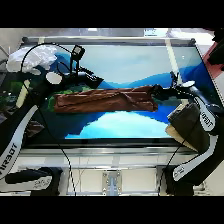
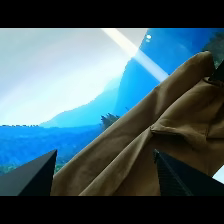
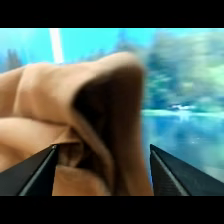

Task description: Fold the shirts.

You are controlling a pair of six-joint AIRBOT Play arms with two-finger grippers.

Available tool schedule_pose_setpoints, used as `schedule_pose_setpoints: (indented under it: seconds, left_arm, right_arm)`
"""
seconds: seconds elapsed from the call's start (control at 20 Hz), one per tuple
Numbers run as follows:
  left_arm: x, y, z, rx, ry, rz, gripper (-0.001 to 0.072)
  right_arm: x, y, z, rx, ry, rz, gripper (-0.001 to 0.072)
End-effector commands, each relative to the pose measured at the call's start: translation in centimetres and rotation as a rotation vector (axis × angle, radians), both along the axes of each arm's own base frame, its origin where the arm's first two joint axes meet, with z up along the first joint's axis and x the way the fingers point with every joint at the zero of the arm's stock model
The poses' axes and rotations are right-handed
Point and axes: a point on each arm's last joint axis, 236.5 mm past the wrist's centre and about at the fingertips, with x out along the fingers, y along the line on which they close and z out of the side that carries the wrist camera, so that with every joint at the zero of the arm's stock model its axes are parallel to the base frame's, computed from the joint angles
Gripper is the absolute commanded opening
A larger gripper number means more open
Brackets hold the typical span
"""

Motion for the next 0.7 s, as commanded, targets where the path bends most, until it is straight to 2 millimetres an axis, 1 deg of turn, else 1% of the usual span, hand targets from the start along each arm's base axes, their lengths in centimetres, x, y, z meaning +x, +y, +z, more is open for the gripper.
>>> schedule_pose_setpoints:
  seconds: [0.0,0.05,0.1,0.15,0.2,0.25,0.3,0.35,0.45,0.5,0.55,0.65]
  left_arm:
    - [0.0,-0.1,0.0,-0.007,0.007,0.005,0.0700]
    - [0.0,-0.1,0.0,-0.006,0.007,0.005,0.0700]
    - [0.0,-0.1,0.0,-0.007,0.007,0.005,0.0694]
    - [0.0,-0.1,0.0,-0.011,0.012,0.009,0.0635]
    - [0.0,-0.1,-0.1,-0.010,0.013,0.010,0.0521]
    - [0.0,-0.1,-0.1,-0.005,0.012,0.009,0.0387]
    - [0.0,0.0,-0.2,-0.001,0.011,0.009,0.0202]
    - [0.2,0.0,-0.4,0.000,0.011,0.013,0.0006]
    - [0.8,0.2,-1.5,-0.009,0.037,0.040,0.0007]
    - [1.1,0.2,-2.6,-0.032,0.085,0.068,0.0007]
    - [1.2,0.1,-4.4,-0.056,0.155,0.096,0.0006]
    - [1.0,-0.1,-9.0,-0.093,0.323,0.151,0.0006]
  right_arm:
    - [-1.5,2.4,0.1,0.039,0.032,0.084,0.0652]
    - [-2.1,3.0,0.3,0.058,0.047,0.107,0.0646]
    - [-2.4,3.4,0.4,0.071,0.053,0.120,0.0556]
    - [-2.4,3.7,0.7,0.085,0.054,0.123,0.0429]
    - [-2.3,3.9,1.0,0.097,0.042,0.129,0.0306]
    - [-2.1,4.3,1.5,0.120,0.024,0.134,0.0185]
    - [-1.9,4.8,2.3,0.146,-0.006,0.146,0.0045]
    - [-1.7,5.5,3.4,0.184,-0.035,0.163,0.0026]
    - [-1.2,6.4,5.9,0.246,-0.067,0.183,0.0025]
    - [-1.0,6.5,6.9,0.248,-0.079,0.192,0.0025]
    - [-0.9,6.5,7.9,0.234,-0.096,0.202,0.0024]
    - [-0.7,6.4,9.8,0.200,-0.116,0.210,0.0024]
